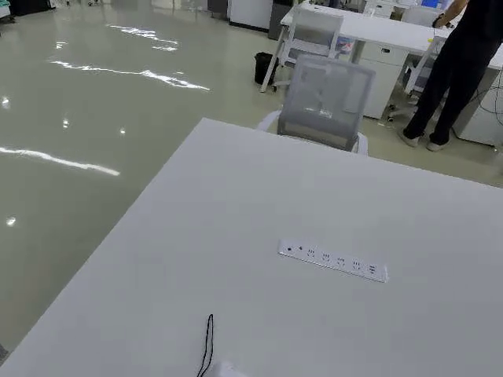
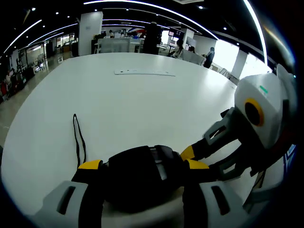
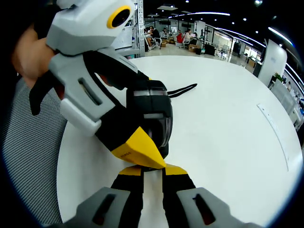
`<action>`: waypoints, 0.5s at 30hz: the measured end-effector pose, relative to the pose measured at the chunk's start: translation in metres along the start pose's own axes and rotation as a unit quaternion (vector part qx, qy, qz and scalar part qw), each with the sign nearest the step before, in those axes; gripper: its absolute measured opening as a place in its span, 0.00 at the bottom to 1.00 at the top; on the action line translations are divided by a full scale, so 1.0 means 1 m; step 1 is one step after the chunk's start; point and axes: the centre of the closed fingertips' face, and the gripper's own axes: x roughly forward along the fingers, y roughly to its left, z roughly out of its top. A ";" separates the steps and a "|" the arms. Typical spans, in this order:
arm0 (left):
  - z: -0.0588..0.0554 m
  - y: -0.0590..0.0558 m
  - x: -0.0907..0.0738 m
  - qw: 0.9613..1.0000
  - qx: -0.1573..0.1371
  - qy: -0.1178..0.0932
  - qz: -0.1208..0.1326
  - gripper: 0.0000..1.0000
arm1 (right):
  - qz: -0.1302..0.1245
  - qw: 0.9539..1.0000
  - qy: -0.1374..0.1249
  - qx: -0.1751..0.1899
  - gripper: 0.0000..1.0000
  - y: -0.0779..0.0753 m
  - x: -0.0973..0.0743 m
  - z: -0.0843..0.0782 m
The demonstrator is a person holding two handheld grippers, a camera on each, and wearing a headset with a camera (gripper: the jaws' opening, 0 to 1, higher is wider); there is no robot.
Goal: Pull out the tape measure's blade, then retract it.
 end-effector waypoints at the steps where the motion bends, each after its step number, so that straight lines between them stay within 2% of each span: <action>1: 0.000 0.000 0.000 1.000 0.000 0.000 0.000 0.64 | 0.000 1.000 0.000 0.000 0.13 0.000 0.001 -0.001; 15: -0.001 0.000 -0.001 1.000 0.002 -0.003 -0.001 0.65 | -0.004 1.000 0.004 0.005 0.14 0.001 0.000 -0.001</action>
